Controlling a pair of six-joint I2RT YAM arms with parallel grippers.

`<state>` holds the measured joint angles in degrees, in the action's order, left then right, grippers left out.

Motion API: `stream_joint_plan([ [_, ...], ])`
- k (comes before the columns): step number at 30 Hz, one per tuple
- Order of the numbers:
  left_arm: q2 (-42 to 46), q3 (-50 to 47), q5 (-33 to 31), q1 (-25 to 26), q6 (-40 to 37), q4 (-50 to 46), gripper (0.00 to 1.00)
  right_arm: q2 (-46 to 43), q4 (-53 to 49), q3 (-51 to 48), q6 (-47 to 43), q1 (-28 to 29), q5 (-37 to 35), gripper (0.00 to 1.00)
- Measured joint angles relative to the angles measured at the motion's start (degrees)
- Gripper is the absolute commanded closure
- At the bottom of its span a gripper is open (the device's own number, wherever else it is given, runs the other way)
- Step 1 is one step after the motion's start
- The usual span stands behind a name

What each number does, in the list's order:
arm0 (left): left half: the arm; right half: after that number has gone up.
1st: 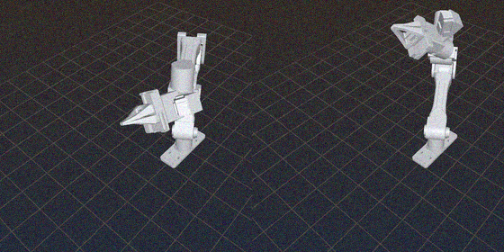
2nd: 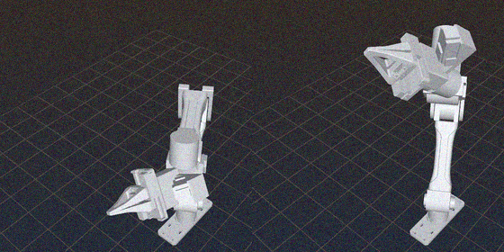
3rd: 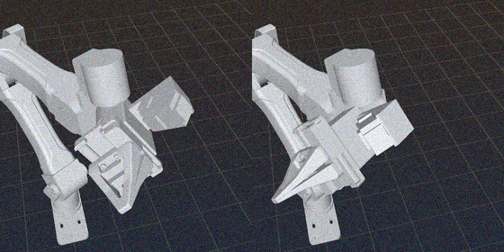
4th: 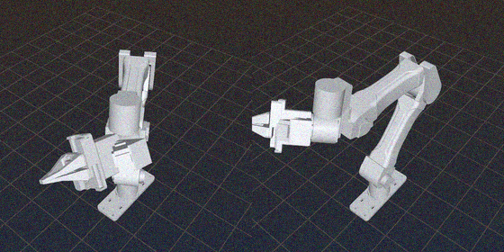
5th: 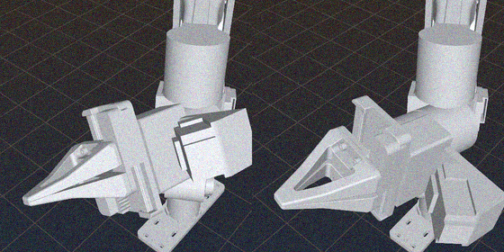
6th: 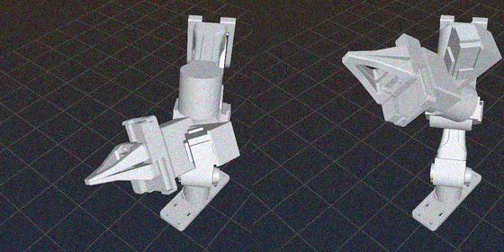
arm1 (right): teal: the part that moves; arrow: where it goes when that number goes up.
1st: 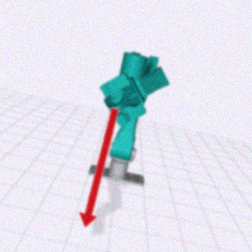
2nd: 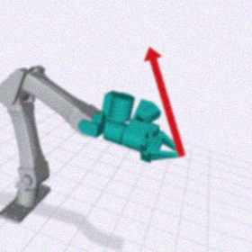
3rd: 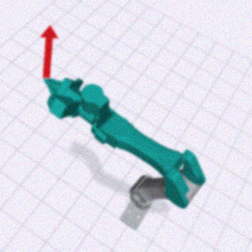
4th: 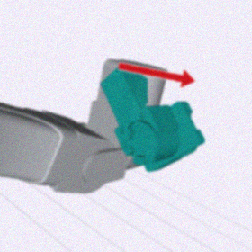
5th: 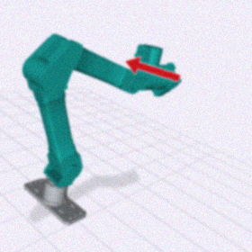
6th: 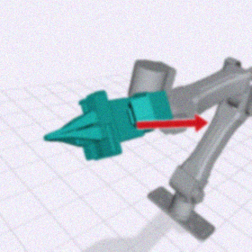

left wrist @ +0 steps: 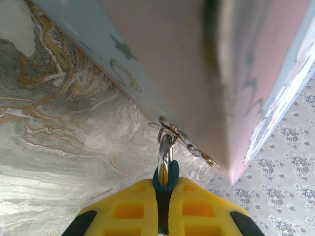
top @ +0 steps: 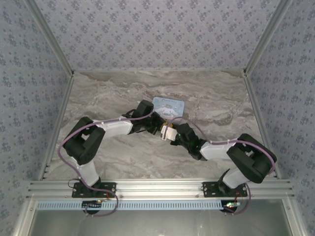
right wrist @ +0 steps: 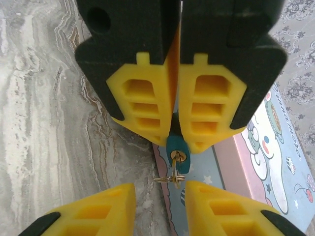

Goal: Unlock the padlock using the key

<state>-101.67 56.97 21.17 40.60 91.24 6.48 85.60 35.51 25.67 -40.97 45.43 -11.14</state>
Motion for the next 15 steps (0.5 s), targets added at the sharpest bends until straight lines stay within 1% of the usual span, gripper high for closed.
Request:
stream_joint_plan([
  [2,0.0,0.0,0.11,0.0,0.22,0.04,1.0,0.35,0.55,0.17,0.0,0.0,-0.15,0.69],
  [4,0.0,0.0,0.13,0.0,0.37,0.09,1.0,0.48,1.01,0.37,-0.02,-0.02,-0.26,0.73],
  [6,0.0,0.0,0.2,0.0,0.39,0.11,1.0,0.61,1.42,0.72,0.04,-0.02,-0.31,0.74],
  [9,0.0,0.0,0.31,0.0,0.39,0.11,1.0,0.72,2.12,1.07,0.17,-0.02,-0.24,0.78],
  [15,-0.02,0.0,0.26,-0.15,0.39,0.5,1.0,1.11,2.36,1.36,0.94,-0.07,-0.02,0.95],
])
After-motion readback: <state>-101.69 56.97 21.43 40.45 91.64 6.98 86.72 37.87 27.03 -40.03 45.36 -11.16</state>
